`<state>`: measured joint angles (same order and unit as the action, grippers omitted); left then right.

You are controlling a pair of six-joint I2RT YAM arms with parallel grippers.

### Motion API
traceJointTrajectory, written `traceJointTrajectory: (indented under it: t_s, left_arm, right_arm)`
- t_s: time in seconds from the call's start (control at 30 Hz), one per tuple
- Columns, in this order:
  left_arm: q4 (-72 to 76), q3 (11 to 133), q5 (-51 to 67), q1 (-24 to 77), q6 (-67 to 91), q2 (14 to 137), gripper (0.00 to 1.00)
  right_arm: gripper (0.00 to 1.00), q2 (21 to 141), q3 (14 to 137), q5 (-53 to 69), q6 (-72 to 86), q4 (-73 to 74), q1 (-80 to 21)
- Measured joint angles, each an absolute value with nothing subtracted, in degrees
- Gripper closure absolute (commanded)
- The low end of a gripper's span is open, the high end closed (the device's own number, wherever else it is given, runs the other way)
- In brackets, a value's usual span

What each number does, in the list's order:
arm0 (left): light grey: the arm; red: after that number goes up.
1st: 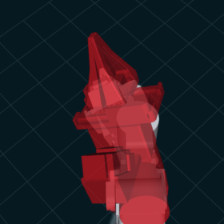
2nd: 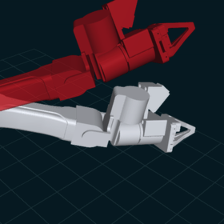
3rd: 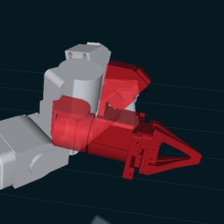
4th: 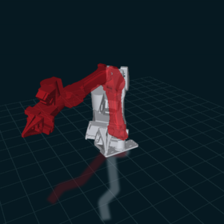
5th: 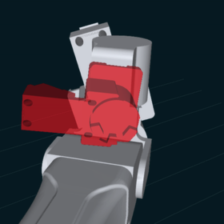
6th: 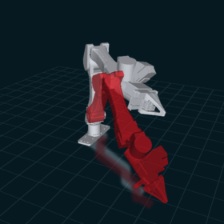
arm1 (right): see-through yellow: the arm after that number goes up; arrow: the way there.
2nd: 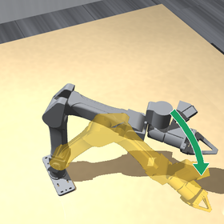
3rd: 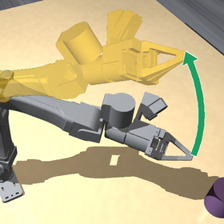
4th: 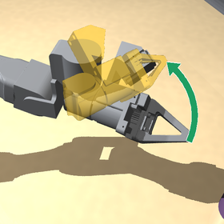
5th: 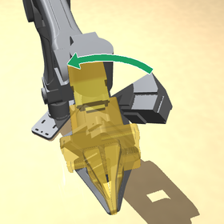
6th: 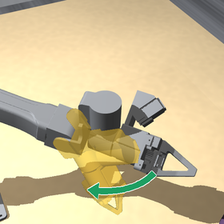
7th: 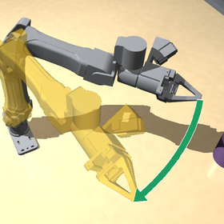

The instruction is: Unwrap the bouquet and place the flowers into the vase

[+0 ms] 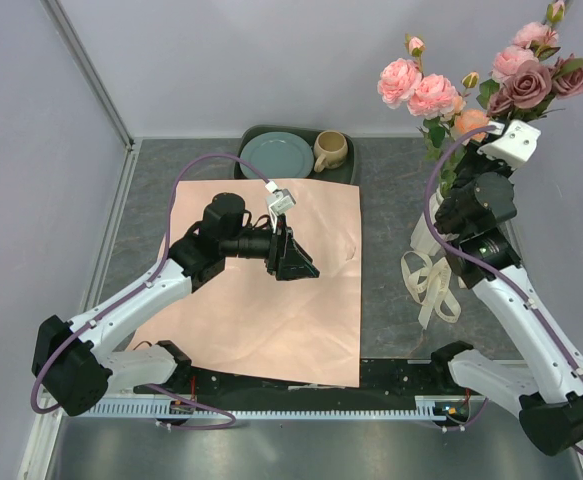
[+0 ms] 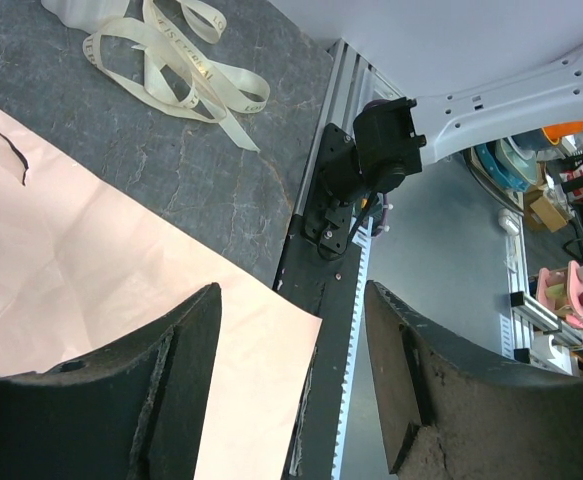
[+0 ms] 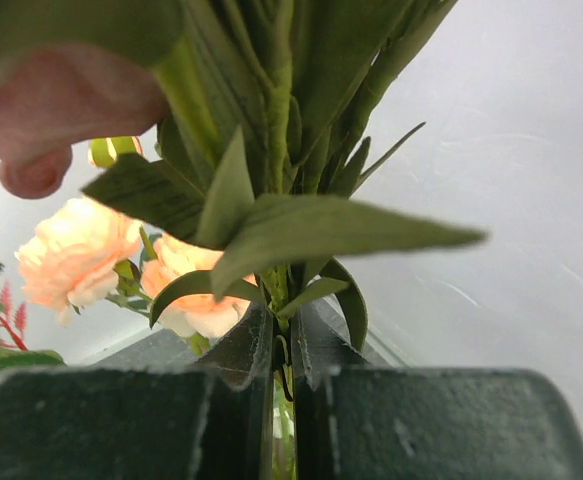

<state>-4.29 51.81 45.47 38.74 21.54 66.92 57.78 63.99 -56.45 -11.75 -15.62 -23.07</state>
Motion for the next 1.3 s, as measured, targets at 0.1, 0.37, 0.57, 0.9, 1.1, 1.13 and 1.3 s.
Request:
traceJointTrajectory:
  t_s: [0.1, 0.37, 0.57, 0.9, 1.1, 1.13, 1.3]
  left_arm:
    - [-4.29, 51.81, 45.47, 38.74, 21.54, 66.94, 0.33]
    - [-4.38, 51.94, 45.47, 38.74, 21.54, 66.94, 0.33]
    - [-4.4, 52.03, 45.5, 38.72, 21.54, 66.94, 0.32]
    - [-4.43, 52.03, 45.47, 38.72, 21.54, 66.94, 0.32]
    - [-4.43, 52.03, 45.47, 38.72, 21.54, 66.94, 0.32]
    - [-4.43, 52.03, 45.47, 38.72, 21.54, 66.94, 0.32]
    - [-4.45, 52.05, 45.47, 38.72, 21.54, 66.94, 0.32]
  right_arm:
    - [0.96, 56.86, 61.23, -55.9, -8.49, -14.59, -22.13]
    - [0.94, 53.78, 53.6, -55.02, -0.27, -12.23, -20.47]
    - [0.9, 52.36, 48.47, -53.71, 4.73, -11.57, -19.16]
    - [0.85, 52.6, 45.32, -51.0, 10.87, -10.33, -16.67]
    - [0.81, 52.6, 43.97, -49.78, 13.37, -8.91, -16.32]
    - [0.79, 52.6, 43.83, -49.67, 13.61, -8.78, -16.32]
    - [0.71, 52.6, 42.98, -48.73, 14.9, -7.38, -16.27]
